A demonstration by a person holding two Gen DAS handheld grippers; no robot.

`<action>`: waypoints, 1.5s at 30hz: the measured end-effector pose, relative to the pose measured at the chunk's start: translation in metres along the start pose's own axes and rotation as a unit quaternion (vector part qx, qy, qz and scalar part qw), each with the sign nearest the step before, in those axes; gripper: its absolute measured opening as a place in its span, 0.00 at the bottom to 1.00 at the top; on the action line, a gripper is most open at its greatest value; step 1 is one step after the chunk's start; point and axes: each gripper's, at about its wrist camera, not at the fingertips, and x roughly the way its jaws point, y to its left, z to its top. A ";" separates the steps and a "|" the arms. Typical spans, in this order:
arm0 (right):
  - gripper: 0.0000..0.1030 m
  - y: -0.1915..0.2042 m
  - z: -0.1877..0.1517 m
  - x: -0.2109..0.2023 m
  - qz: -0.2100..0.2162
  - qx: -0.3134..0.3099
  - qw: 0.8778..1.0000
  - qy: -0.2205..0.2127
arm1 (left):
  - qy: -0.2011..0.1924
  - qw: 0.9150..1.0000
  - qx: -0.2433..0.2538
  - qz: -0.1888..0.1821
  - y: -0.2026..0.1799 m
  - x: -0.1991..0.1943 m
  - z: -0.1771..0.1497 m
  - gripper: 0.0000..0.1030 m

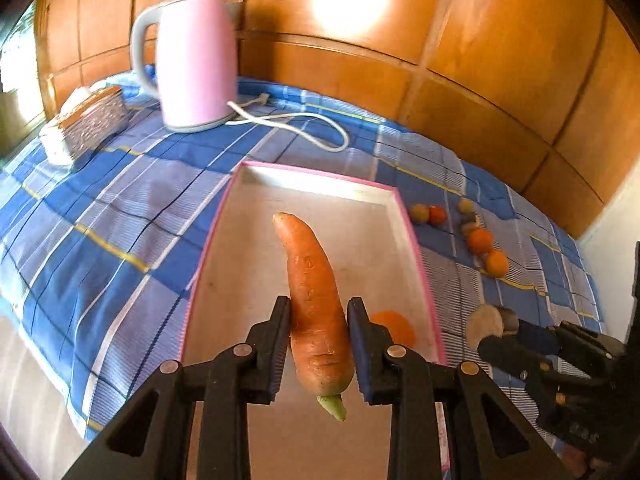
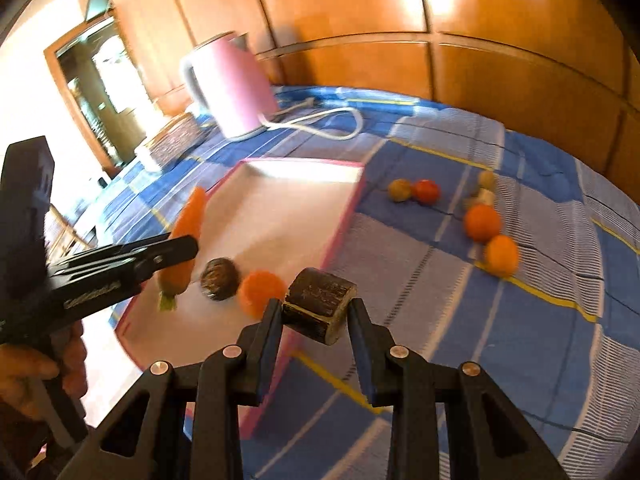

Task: Organize fruits
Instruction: 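Lower the carrot into the tray and open the left gripper while the right carries the slice, then lower the dark cylindrical slice into the tray and open the right gripper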

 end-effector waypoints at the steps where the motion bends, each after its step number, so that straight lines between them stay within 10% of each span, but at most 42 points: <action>1: 0.32 0.004 0.000 0.001 0.004 -0.005 1.000 0.003 | 0.000 1.000 -0.005 0.007 0.003 0.000 -0.001 0.28; 21: 0.38 0.056 -0.004 0.036 0.039 -0.036 0.998 0.043 | -0.124 0.985 0.004 0.121 0.008 -0.065 0.002 0.69; 45: 0.38 0.028 -0.009 0.007 -0.043 0.007 0.999 -0.017 | -0.134 0.984 0.061 0.102 -0.039 -0.075 -0.002 0.70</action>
